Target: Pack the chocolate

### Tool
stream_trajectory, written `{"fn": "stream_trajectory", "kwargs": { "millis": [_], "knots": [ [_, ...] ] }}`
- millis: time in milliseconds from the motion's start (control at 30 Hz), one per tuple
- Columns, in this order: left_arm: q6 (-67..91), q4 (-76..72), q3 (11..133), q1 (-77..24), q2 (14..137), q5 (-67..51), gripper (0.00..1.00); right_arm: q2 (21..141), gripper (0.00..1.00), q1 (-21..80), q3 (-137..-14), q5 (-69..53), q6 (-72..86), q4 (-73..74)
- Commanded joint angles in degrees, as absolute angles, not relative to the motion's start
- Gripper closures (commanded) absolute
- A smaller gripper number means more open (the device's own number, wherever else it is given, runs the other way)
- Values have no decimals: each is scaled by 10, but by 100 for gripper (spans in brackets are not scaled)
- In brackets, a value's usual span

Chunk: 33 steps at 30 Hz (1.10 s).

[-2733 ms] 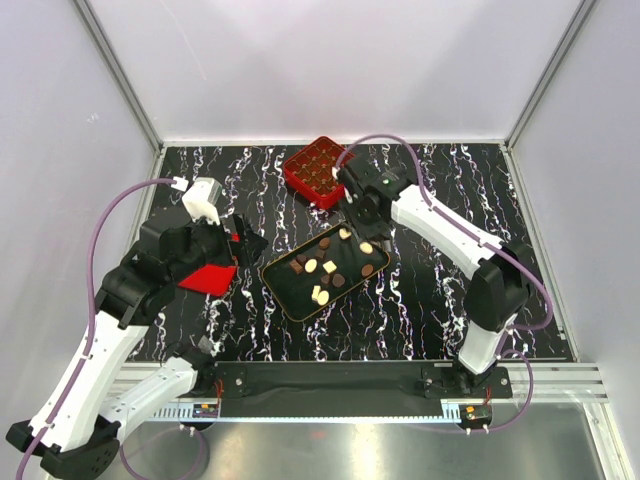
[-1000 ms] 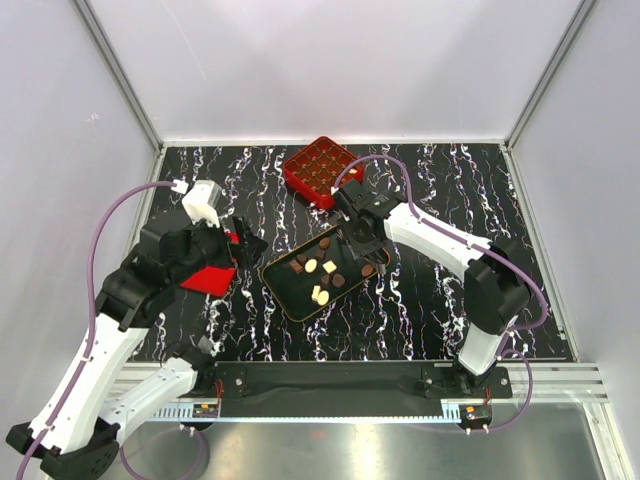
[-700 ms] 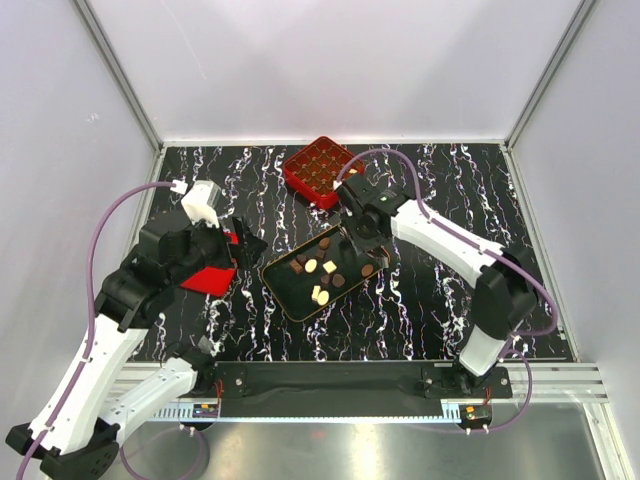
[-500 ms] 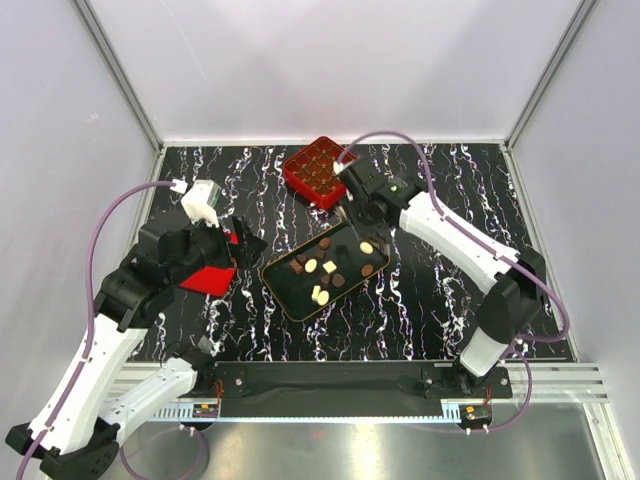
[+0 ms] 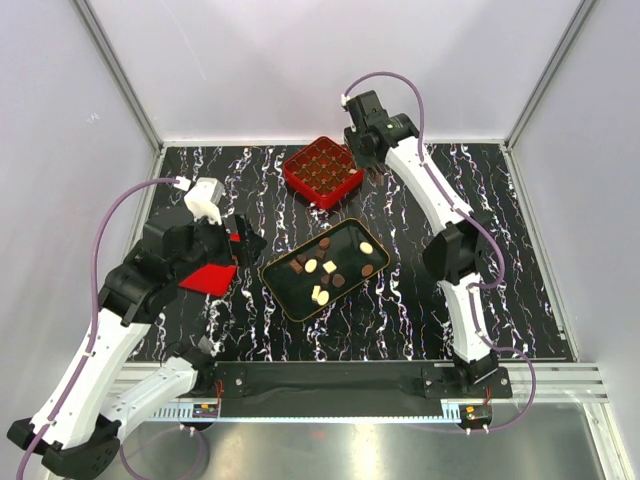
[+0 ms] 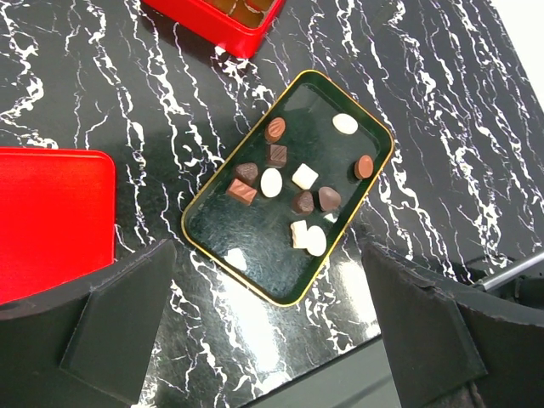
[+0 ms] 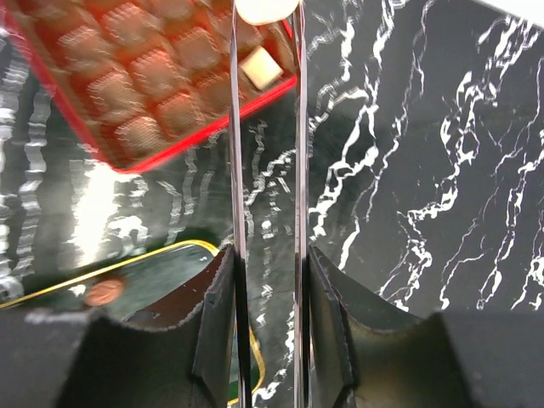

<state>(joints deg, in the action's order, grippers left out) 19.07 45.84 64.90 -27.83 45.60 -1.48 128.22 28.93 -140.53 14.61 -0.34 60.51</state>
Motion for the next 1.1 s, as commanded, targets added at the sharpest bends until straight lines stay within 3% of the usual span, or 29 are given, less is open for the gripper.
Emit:
{"fn": "stream_trajectory", "kwargs": {
  "millis": [0,300,1067],
  "knots": [
    [178,439,672,-275,457,-2,1,1279,59,290,-1383,162,-33,565],
    [183,423,650,-275,464,-11,1,1257,59,290,-1263,171,-46,437],
    [181,429,653,-276,472,-7,1,1303,50,289,-1277,167,-52,407]
  ]
}}
